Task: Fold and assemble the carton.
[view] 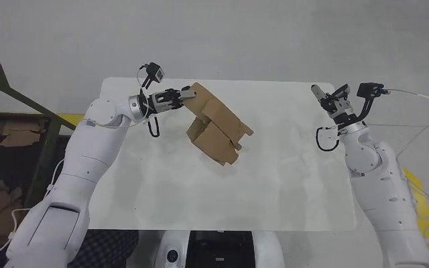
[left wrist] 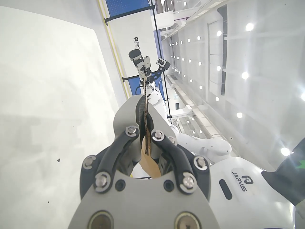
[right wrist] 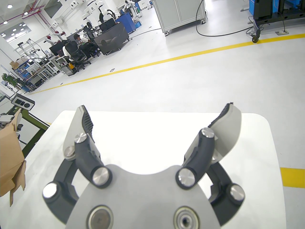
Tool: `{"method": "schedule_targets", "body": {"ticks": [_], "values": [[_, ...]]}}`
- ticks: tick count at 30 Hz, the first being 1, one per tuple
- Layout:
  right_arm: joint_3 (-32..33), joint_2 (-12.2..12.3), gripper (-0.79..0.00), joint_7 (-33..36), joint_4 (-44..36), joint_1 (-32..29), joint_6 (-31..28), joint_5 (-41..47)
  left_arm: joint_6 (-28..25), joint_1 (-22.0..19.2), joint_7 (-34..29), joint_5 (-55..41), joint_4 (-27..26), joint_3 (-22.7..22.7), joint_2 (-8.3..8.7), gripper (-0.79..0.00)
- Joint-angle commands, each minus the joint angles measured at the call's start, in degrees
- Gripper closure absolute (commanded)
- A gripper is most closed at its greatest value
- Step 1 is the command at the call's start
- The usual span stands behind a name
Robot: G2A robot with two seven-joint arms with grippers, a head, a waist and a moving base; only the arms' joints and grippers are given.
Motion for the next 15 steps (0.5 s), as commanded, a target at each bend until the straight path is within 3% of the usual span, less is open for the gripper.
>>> {"method": "schedule_targets", "body": {"ticks": [1,15], "values": [[0.0,0.0,-0.785,0.0,0.0,0.0,0.0,0.0,0.0,0.0,0.0,0.0,0.0,0.0,0.0,0.0],[0.0,0.0,-0.785,0.0,0.0,0.0,0.0,0.0,0.0,0.0,0.0,0.0,0.0,0.0,0.0,0.0]]}}
